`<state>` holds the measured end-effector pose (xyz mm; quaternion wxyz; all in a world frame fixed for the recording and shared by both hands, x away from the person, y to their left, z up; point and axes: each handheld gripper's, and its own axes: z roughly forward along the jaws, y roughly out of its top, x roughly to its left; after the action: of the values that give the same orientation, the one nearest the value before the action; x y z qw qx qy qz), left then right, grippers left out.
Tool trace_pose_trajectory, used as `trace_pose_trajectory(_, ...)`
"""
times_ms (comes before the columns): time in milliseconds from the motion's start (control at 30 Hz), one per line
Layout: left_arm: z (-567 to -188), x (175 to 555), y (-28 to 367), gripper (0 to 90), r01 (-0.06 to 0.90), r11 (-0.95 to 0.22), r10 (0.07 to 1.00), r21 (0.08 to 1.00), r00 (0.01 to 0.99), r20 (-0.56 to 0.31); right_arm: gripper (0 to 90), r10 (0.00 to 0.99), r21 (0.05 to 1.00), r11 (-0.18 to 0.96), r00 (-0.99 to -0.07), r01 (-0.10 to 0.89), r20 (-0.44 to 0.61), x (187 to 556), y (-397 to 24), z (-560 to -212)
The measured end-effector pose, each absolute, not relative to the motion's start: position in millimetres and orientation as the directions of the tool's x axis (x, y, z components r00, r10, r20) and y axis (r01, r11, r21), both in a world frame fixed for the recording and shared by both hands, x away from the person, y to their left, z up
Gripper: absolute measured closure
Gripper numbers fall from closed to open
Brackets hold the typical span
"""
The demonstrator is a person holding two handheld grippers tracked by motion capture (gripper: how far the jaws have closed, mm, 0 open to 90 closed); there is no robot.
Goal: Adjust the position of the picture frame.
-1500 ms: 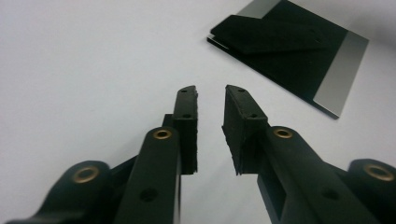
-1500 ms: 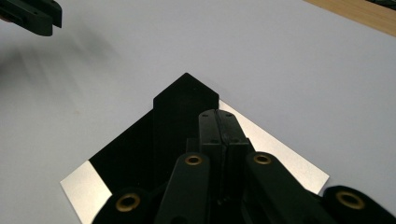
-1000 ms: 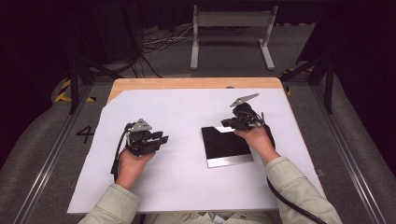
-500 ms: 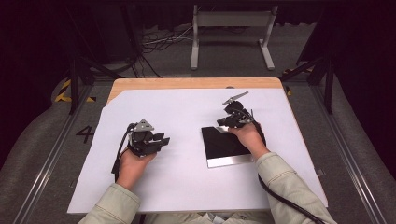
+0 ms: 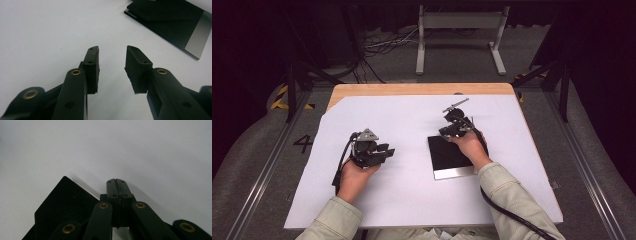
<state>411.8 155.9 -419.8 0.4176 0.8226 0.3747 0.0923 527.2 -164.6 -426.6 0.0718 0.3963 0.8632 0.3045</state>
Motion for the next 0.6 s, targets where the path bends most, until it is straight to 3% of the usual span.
trace_pose_trajectory(600, -421.1, 412.5, 155.0, 63.2, 0.543, -0.381, 0.689, 0.748, 0.706, -0.162, 90.0, 0.718, 0.563, 0.503, -0.680, 0.656, 0.151, 524.0, -156.1, -426.7)
